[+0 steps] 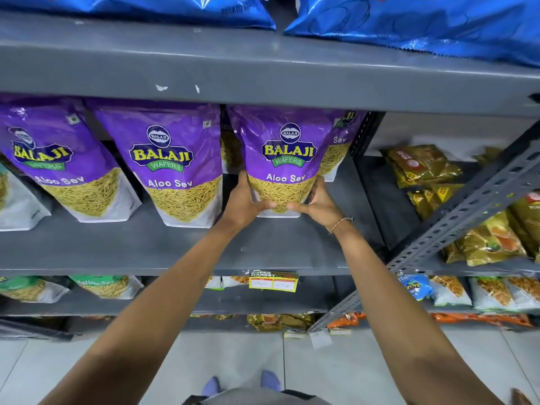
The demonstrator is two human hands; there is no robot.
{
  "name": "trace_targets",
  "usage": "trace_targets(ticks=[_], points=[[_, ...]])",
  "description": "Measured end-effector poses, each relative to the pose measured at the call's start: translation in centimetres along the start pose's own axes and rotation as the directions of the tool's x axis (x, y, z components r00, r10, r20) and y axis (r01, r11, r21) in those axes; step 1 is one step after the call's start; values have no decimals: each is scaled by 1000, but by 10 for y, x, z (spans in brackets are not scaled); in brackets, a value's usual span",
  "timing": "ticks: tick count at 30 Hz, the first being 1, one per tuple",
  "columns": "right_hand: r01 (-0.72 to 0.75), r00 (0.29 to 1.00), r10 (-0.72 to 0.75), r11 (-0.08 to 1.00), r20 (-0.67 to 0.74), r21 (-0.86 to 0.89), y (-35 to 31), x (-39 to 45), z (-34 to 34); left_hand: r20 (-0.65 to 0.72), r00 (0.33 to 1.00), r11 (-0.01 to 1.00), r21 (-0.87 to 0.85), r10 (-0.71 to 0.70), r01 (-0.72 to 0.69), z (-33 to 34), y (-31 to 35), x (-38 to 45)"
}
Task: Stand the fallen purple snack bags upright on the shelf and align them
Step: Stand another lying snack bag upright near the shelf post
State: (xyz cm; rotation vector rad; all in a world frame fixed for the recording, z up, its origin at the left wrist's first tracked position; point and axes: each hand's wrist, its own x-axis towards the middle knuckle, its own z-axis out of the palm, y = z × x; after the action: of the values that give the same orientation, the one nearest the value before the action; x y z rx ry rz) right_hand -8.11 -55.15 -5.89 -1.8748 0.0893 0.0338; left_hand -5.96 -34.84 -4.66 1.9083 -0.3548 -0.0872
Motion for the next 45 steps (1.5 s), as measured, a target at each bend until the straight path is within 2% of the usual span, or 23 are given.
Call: trace_targets(ticks=[8,13,15,19,25,30,32,34,36,38,41,43,45], points=[[13,999,-15,999,49,49,12,-38,11,-79,997,1000,-14,15,-16,3,-24,-34],[-15,997,12,999,76,36,9,-40,10,64,998,998,-65,-18,23,-6,-27,-31],[-28,995,26,999,95,23,10,-41,11,76,997,998,-51,-18,22,-3,-29,-31],[-54,998,52,998,37,44,15,-46,4,41,999,1000,-22,7,-7,11,-29,-29],[-119,987,127,989,-94,92,27,-58,-37,86,996,1000,9,28,-29,56,-12,-15],[-140,980,155,983,-126,117,29,-68,-60,92,996,1000,-1,19,-19,86,-6,-13],[-106,984,133,971,-118,213,23,-72,-60,88,996,1000,-13,17,-16,88,-7,-13],[7,985,64,910,-159,414,11,-75,-58,90,996,1000,-20,10,-8,89,-7,-12],[128,955,45,829,-294,544,-1,-75,-59,94,996,1000,-23,1,1,89,-7,-12],[194,890,67,841,-452,506,-12,-72,-62,100,995,1000,-23,0,2,89,-6,-12],[193,749,112,906,-653,377,-17,-66,-67,103,995,999,-39,6,-2,88,-5,-12],[229,652,152,895,-743,384,-17,-61,-66,115,993,999,-42,4,1,87,-5,-12],[293,611,161,864,-775,410,-20,-61,-61,127,992,999,-46,2,4,88,-5,-12]])
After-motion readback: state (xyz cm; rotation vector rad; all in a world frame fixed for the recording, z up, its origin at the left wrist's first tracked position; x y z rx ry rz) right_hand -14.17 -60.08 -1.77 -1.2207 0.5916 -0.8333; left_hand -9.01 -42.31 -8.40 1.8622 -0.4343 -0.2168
